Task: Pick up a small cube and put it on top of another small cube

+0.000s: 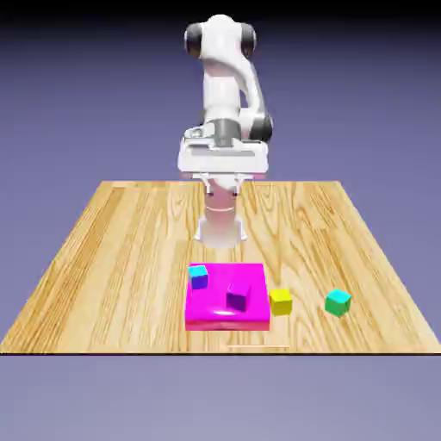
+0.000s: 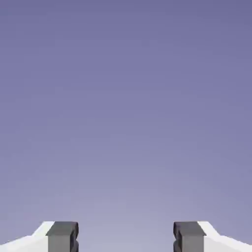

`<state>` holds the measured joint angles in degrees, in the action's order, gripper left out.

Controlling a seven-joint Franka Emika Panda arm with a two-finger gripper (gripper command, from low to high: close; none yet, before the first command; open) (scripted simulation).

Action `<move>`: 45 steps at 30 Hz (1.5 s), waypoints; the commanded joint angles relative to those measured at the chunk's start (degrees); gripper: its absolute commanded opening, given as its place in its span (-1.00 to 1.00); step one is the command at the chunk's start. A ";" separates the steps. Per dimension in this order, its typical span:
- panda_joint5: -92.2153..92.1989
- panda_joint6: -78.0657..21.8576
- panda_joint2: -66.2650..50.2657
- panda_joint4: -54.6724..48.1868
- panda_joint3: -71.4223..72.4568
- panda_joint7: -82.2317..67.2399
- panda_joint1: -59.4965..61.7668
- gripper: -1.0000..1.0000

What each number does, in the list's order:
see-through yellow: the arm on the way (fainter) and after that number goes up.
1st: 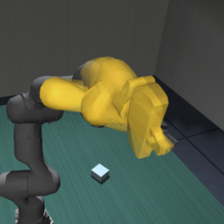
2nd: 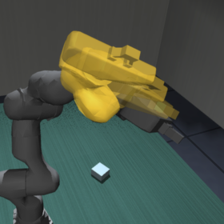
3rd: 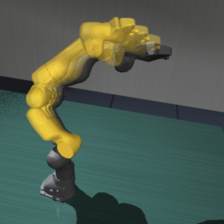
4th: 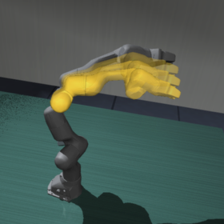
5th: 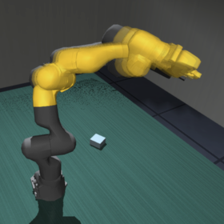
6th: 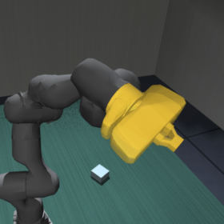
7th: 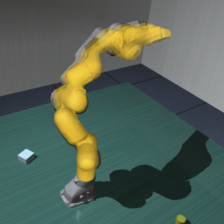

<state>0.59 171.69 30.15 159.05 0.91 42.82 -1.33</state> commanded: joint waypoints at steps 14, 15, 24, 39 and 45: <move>6.82 -26.94 -29.07 -22.65 10.57 4.25 -7.46 0.00; 7.30 -28.87 -31.15 -24.27 11.32 4.55 -7.99 0.00; 11.68 -46.18 -49.84 -38.83 18.11 7.28 -12.79 0.00; 17.99 -51.76 -69.56 -46.64 21.47 11.22 -17.17 -1.00; 8.50 -56.81 -61.27 -46.10 20.71 13.98 -16.58 -1.00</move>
<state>8.90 114.89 -31.12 112.95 21.62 56.72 -17.91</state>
